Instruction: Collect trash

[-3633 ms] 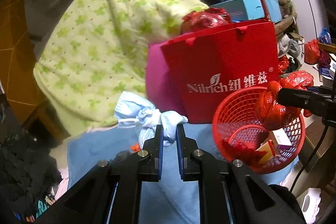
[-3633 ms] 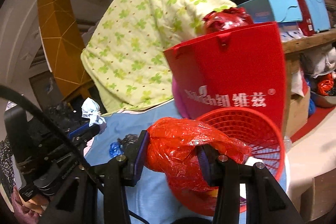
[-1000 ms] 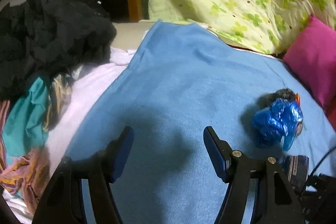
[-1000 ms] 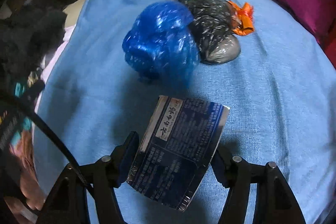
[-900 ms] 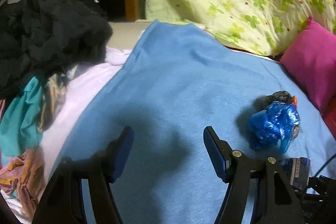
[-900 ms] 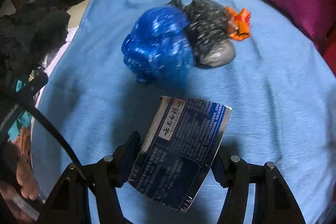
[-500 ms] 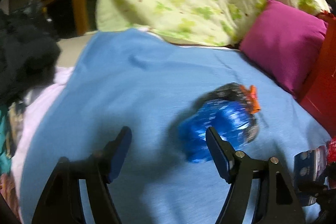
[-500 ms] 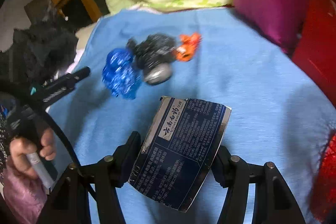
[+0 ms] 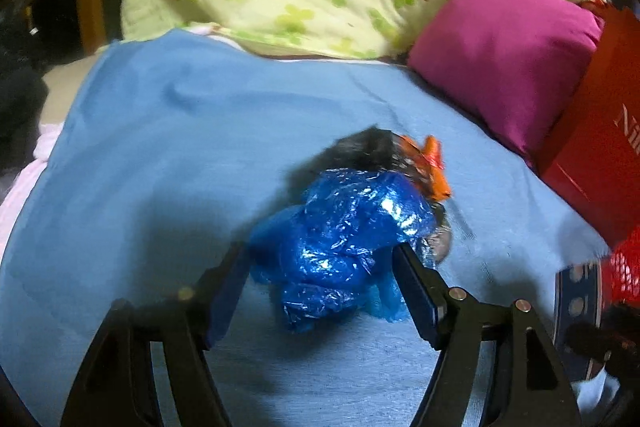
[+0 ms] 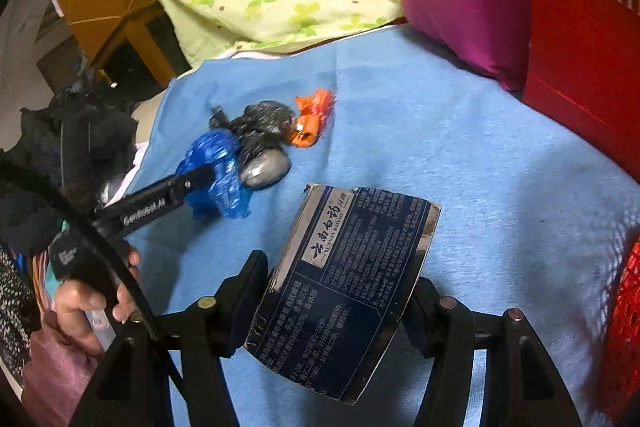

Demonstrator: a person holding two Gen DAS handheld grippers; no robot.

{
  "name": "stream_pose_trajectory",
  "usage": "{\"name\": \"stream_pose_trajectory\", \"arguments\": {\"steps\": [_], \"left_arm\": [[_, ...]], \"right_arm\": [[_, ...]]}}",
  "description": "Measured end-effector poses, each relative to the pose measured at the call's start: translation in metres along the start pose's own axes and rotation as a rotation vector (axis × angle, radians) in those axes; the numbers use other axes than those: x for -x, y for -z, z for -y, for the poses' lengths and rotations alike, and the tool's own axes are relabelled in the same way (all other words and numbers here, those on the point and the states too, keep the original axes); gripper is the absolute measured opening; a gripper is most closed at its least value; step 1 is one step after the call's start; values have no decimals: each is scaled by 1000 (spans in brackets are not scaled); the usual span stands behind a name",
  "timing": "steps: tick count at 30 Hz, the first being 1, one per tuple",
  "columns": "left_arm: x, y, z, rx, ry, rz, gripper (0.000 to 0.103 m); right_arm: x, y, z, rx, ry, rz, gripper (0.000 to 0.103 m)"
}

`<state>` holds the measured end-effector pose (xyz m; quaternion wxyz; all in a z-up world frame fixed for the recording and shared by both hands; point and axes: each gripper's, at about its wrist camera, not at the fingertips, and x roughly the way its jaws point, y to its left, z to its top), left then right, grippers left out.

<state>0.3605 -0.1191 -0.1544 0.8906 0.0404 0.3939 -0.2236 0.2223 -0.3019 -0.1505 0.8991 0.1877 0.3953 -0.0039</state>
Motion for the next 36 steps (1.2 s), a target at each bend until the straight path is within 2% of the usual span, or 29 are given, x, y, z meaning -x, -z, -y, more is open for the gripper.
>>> {"name": "stream_pose_trajectory", "arguments": {"steps": [1, 2, 6, 11, 13, 15, 16, 17, 21, 24, 25, 27, 28, 29, 30, 31, 32, 36], "left_arm": [[0, 0, 2, -7, 10, 2, 71], [2, 1, 4, -15, 30, 5, 60], [7, 3, 7, -20, 43, -3, 52], [17, 4, 1, 12, 11, -7, 39], [25, 4, 2, 9, -24, -8, 36], [34, 4, 2, 12, -42, -1, 19], [38, 5, 2, 15, -43, 1, 4], [44, 6, 3, 15, -44, 4, 0], [61, 13, 4, -16, -80, 29, 0], [63, 17, -11, 23, -80, 24, 0], [63, 18, -16, 35, -77, 12, 1], [62, 20, -23, 53, -74, 3, 9], [63, 21, -24, 56, -71, 7, 33], [63, 21, -24, 55, -78, 21, 69], [64, 20, -22, 50, -95, 46, 80], [64, 18, -18, 38, -111, 86, 87], [62, 16, -14, 26, -102, 97, 87], [36, 8, 1, 10, -12, 46, 87]], "right_arm": [[1, 1, -2, 2, 8, 8, 64], [2, 1, -3, 5, 17, 18, 64], [3, 2, -2, 5, 39, 37, 64], [3, 1, -1, 9, 43, 62, 64], [6, 1, -3, 22, 37, 83, 64], [10, 0, -6, 36, 27, 108, 64], [11, 0, -7, 39, 21, 116, 64], [14, 0, -8, 45, 13, 127, 64], [18, -1, -12, 63, 10, 140, 64], [22, 0, -10, 48, -1, 138, 64], [23, 0, -9, 45, -3, 139, 64], [25, -1, -8, 41, -6, 142, 64], [26, -1, -7, 39, -7, 142, 64], [25, -2, -6, 36, -10, 141, 64], [24, -3, -5, 30, -15, 137, 64], [23, -4, -5, 26, -16, 134, 64], [22, -3, -5, 22, -15, 130, 64], [19, -4, -2, 12, -14, 121, 64]]}}
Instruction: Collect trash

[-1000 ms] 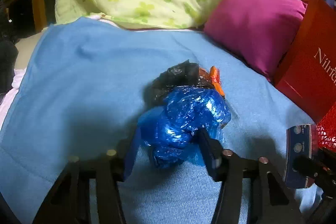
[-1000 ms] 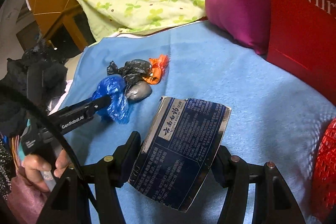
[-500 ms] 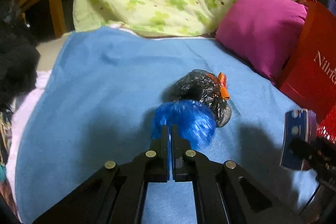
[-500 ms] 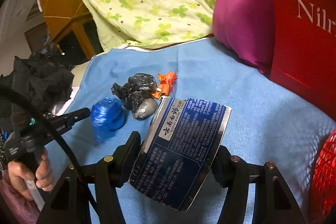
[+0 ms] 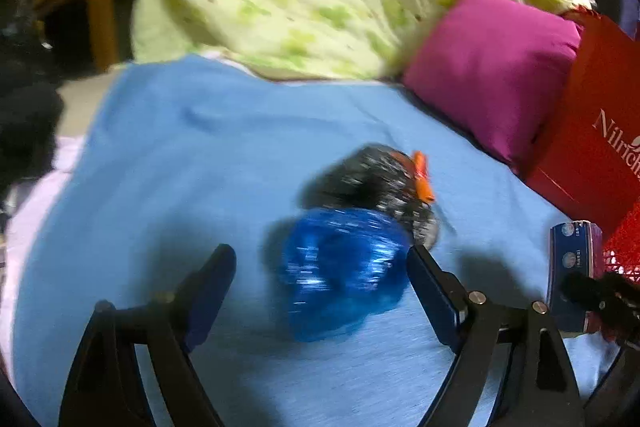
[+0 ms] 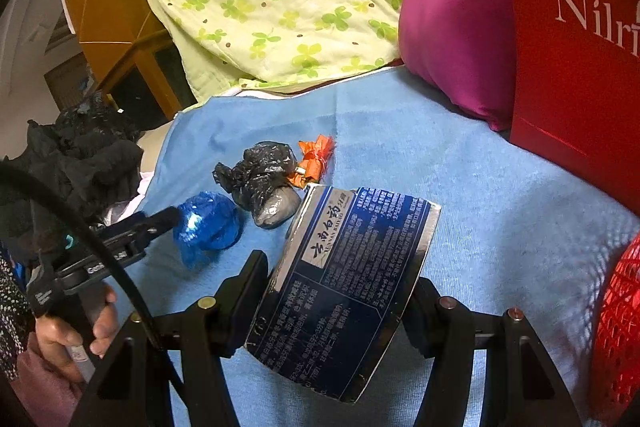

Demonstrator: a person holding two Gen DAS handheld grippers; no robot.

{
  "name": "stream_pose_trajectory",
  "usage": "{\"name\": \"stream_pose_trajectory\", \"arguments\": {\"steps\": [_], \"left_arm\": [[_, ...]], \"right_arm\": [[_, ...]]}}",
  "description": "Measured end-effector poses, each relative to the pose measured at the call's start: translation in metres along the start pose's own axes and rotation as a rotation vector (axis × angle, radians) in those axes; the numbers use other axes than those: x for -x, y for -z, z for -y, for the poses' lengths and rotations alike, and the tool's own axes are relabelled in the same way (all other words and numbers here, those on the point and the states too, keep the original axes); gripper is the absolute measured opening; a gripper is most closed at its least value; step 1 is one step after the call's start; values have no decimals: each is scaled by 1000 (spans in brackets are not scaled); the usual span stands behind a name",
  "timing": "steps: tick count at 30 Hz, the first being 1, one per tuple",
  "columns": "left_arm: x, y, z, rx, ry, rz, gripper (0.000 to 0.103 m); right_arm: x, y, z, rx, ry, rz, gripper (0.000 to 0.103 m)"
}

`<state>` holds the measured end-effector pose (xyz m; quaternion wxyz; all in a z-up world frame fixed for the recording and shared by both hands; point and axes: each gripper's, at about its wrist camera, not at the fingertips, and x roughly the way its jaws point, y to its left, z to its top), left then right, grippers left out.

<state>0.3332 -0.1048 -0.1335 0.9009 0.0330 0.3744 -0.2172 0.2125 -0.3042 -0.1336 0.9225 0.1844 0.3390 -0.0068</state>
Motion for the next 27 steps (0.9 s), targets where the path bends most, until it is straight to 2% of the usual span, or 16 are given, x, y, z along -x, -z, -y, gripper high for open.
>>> {"name": "stream_pose_trajectory", "arguments": {"steps": [4, 5, 6, 7, 10, 13, 19, 27], "left_arm": [[-30, 2, 11, 13, -13, -78, 87], [-35, 5, 13, 7, -35, -93, 81], [-37, 7, 15, 3, -39, -96, 70], [-39, 8, 16, 1, -39, -106, 53], [-35, 8, 15, 10, -66, -90, 48], [-18, 3, 18, -3, -113, -34, 47], [29, -6, 39, -108, -237, 78, 47], [99, 3, 63, -171, -360, 157, 47]], "right_arm": [[-3, 0, 2, -9, 1, -11, 64], [-4, 0, 2, -10, 1, -14, 64], [-5, 0, 2, -9, 2, -16, 64], [-5, 0, 2, -8, 3, -17, 64], [-5, 1, 2, -8, -1, -15, 64], [-2, 1, 2, -3, 0, -2, 64], [5, 1, 0, 5, -6, 24, 64], [33, 3, -6, 13, -51, 100, 64]]}}
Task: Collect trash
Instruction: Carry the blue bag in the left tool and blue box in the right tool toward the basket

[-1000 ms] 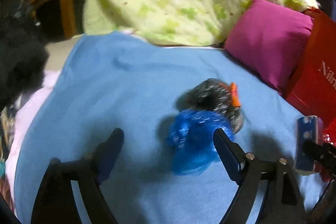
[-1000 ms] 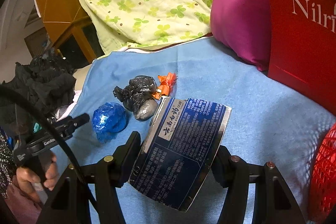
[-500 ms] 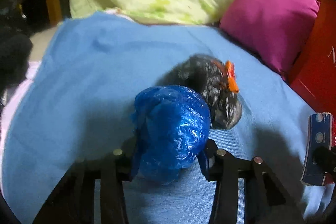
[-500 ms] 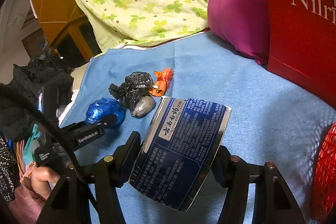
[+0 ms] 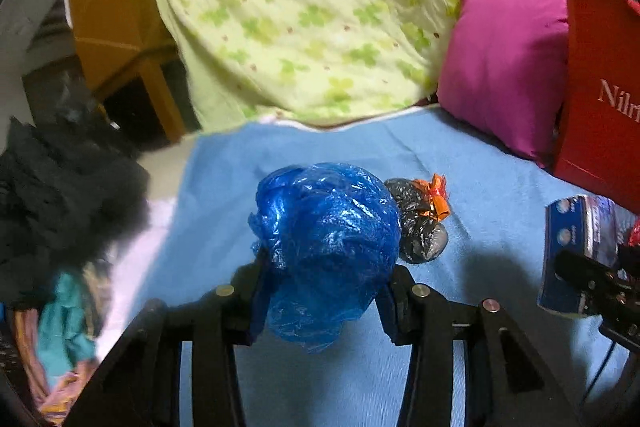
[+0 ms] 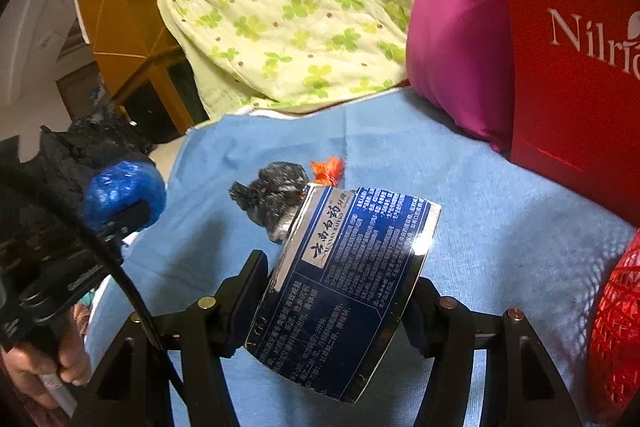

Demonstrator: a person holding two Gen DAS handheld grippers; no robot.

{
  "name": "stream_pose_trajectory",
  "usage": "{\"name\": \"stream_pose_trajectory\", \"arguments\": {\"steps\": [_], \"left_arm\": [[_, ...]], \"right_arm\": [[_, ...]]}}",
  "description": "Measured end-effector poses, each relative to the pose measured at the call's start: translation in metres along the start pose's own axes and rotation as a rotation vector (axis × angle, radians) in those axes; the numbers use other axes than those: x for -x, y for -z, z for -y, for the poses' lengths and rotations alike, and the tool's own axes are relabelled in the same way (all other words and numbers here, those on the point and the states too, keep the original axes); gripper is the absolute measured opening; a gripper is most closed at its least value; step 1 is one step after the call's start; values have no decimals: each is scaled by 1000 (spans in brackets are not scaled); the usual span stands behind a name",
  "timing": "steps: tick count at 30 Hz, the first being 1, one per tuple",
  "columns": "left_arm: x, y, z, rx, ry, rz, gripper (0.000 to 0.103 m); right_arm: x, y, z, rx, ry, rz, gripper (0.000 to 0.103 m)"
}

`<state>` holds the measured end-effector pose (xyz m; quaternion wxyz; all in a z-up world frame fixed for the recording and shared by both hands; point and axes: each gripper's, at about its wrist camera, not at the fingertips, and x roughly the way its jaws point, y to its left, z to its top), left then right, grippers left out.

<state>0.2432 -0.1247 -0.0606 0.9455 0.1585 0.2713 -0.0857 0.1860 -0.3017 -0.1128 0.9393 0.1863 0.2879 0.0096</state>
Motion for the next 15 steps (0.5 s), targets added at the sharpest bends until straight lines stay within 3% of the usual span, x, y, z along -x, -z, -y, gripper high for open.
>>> {"name": "stream_pose_trajectory", "arguments": {"steps": [4, 9, 15], "left_arm": [[37, 8, 2, 16, -11, 17, 47], [71, 18, 6, 15, 1, 2, 47], [122, 19, 14, 7, 6, 49, 47]], "right_arm": [[36, 3, -5, -8, -22, 64, 64], [81, 11, -16, 5, -60, 84, 64], [145, 8, -27, 33, -77, 141, 64]]}}
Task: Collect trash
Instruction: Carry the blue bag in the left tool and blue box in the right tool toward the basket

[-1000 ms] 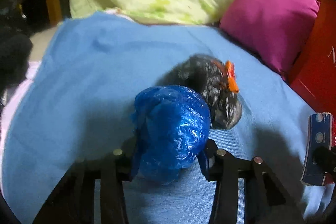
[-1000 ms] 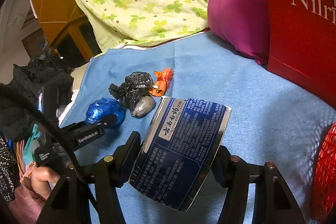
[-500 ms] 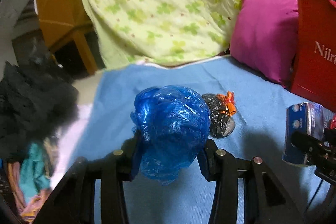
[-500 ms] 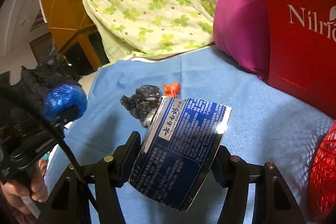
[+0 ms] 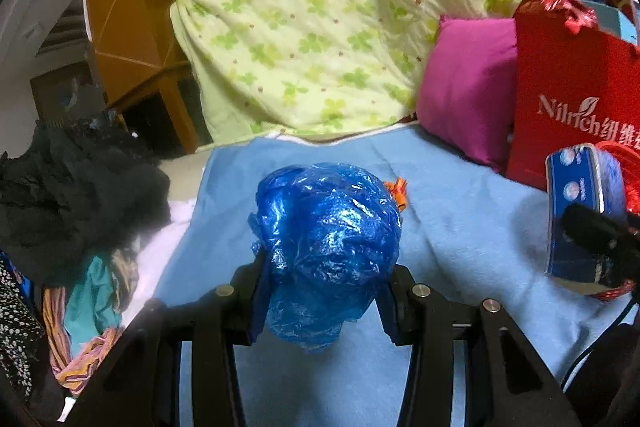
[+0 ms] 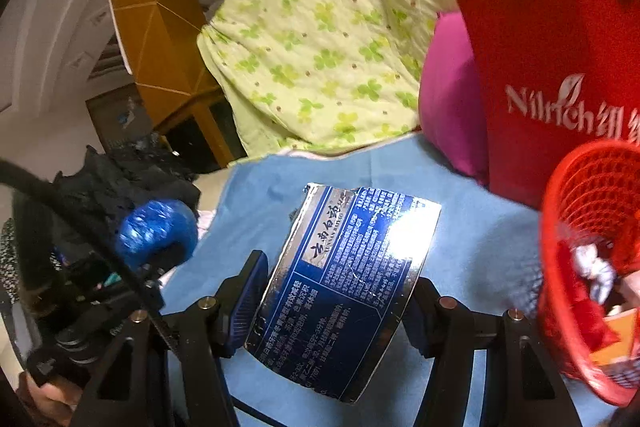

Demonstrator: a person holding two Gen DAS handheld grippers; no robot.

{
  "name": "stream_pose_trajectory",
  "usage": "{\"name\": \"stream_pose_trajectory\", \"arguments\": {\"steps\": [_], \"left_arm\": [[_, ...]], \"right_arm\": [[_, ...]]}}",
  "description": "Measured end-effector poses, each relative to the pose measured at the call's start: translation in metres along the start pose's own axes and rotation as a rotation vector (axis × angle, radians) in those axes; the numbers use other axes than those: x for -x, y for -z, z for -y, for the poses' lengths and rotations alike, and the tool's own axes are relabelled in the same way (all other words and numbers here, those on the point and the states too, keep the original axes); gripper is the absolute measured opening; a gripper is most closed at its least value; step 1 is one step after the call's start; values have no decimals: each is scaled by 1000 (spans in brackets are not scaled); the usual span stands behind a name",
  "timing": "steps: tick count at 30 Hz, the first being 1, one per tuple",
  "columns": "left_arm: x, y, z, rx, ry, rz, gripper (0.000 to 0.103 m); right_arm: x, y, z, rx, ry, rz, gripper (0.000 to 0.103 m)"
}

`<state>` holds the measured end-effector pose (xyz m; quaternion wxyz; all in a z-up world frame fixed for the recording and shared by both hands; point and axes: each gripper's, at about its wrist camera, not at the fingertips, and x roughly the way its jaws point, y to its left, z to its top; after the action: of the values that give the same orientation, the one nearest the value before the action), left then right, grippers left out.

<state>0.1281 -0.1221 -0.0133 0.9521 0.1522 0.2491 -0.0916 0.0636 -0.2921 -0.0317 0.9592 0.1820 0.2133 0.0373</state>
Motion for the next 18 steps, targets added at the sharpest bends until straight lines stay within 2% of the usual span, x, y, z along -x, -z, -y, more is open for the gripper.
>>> {"name": "stream_pose_trajectory", "arguments": {"steps": [9, 18], "left_arm": [[63, -14, 13, -39, 10, 105, 47], [98, -28, 21, -66, 6, 168, 47]], "right_arm": [[67, -14, -13, 33, -6, 78, 64], [96, -20, -19, 46, -9, 114, 65]]}}
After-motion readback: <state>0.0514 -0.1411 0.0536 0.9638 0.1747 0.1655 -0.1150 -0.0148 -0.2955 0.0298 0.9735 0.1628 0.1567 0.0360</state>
